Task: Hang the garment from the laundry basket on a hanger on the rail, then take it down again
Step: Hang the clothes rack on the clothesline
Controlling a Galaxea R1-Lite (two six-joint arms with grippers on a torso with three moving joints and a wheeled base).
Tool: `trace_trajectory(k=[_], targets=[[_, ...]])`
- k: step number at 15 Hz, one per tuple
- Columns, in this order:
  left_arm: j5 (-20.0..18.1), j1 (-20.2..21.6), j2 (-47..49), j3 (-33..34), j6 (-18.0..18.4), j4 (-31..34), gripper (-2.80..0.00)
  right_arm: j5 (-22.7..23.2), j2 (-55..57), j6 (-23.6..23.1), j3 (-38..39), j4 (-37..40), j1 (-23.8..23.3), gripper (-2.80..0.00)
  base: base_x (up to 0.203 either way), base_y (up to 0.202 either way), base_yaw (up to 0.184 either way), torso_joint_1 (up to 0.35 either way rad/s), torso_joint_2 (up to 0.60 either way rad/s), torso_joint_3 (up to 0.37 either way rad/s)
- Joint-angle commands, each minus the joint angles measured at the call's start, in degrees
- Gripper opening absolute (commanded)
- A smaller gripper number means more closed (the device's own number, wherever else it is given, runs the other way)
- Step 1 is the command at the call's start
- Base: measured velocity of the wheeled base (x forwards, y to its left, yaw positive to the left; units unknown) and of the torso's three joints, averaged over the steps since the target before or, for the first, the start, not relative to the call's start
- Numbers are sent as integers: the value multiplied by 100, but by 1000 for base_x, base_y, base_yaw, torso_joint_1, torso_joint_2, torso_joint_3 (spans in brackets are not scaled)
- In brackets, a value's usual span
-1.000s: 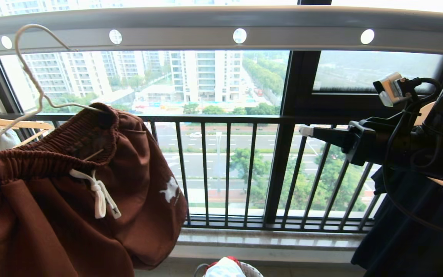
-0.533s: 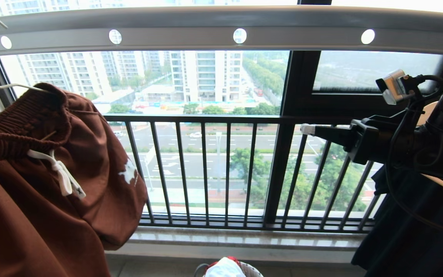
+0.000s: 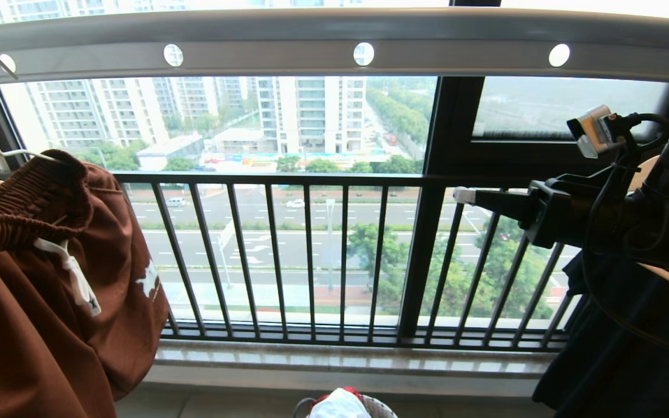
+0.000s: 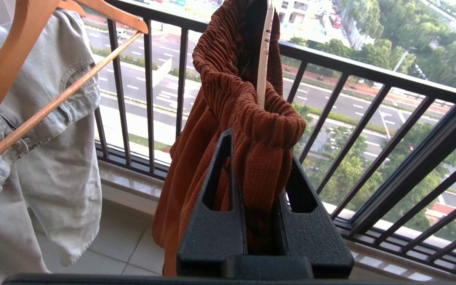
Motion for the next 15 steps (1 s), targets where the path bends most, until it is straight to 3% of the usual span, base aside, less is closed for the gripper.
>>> trace_trajectory(k=[1, 4, 12, 15], targets=[[5, 28, 273, 6, -7, -282, -280, 30, 77, 10, -14, -33, 3, -280, 0, 0, 0, 0, 0, 0], [-10, 420, 312, -51, 32, -315, -280, 26, 137, 10, -26, -35, 0, -280, 0, 0, 0, 0, 0, 0], [-27, 508, 644, -19, 117, -363, -280, 21, 160, 10, -34, -42, -35, -280, 0, 0, 0, 0, 0, 0], [-47, 508, 857, -20, 127, -746, -280, 23, 156, 10, -35, -48, -58, -280, 0, 0, 0, 0, 0, 0]])
